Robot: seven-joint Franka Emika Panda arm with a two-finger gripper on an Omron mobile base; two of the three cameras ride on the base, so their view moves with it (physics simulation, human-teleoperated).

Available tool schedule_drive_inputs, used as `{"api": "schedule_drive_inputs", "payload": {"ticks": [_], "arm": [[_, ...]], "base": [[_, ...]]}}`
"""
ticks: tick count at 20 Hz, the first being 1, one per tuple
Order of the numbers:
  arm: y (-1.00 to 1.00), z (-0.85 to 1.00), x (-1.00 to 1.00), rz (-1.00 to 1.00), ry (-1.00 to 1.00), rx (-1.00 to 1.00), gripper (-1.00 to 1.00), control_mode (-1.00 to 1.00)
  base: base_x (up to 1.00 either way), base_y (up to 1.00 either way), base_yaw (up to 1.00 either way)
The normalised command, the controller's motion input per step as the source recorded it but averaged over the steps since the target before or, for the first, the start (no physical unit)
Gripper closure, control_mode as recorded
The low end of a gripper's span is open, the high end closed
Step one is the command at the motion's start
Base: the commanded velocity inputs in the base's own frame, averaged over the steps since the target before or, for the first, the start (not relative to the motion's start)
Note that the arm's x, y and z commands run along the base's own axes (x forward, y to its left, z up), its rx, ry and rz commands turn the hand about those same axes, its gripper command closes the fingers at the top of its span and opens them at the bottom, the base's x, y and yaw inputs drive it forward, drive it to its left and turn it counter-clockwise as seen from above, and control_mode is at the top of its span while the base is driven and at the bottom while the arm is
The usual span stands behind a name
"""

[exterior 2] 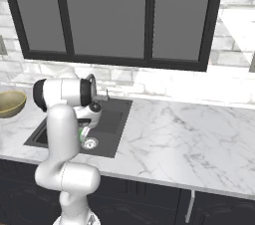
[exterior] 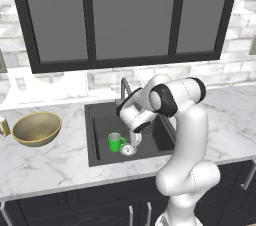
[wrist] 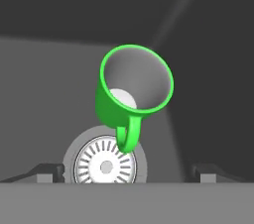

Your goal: Pick the mug and place it in the sink. Pick the bowl and place it in the open cabinet and then close the cabinet.

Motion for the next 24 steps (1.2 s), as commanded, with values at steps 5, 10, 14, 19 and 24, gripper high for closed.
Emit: {"api": "schedule_drive_inputs", "payload": {"ticks": [5, 10, 14, 19, 24], "arm": [[-0.34, 0.51, -0.09, -0.01, 0.00, 0.06, -1.00, -1.00], [-0.23, 0.56, -0.11, -0.02, 0.00, 0.02, -1.00, -1.00], [-0.14, 0.66, -0.15, -0.04, 0.00, 0.01, -1.00, -1.00], [-0.03, 0.68, -0.17, -0.11, 0.00, 0.06, -1.00, -1.00], [-0.02, 0.76, -0.08, -0.09, 0.00, 0.00, -1.00, -1.00]], "base": [[0.00, 0.00, 0.00], [0.00, 0.00, 0.00], [0.00, 0.00, 0.00], [0.00, 0.00, 0.00], [0.00, 0.00, 0.00]]}}
